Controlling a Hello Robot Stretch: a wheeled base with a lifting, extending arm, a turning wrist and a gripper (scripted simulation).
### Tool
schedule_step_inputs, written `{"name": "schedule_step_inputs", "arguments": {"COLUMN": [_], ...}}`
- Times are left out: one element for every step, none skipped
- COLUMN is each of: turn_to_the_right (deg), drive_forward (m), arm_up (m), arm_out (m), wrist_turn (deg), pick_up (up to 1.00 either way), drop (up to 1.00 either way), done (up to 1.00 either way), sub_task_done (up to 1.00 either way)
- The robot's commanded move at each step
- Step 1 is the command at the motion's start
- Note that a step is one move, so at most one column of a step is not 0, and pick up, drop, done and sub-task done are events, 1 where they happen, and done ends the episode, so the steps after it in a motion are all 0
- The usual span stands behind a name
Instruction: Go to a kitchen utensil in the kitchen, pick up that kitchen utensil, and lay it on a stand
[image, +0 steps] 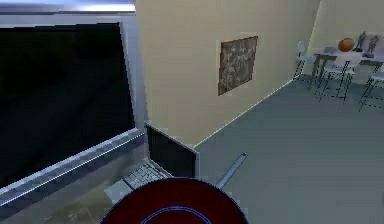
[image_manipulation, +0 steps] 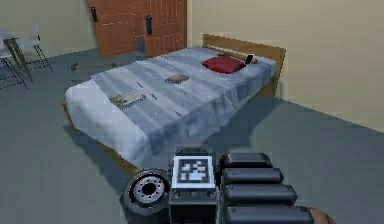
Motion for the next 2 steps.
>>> {"name": "schedule_step_inputs", "arguments": {"turn_to_the_right": [33.0, -45.0], "drive_forward": [0.00, 0.00], "arm_up": [0.00, 0.00], "arm_out": [0.00, 0.00], "wrist_turn": [0.0, 0.0], "pick_up": [0.00, 0.00], "drop": [0.00, 0.00], "done": [0.00, 0.00], "sub_task_done": [0.00, 0.00]}}
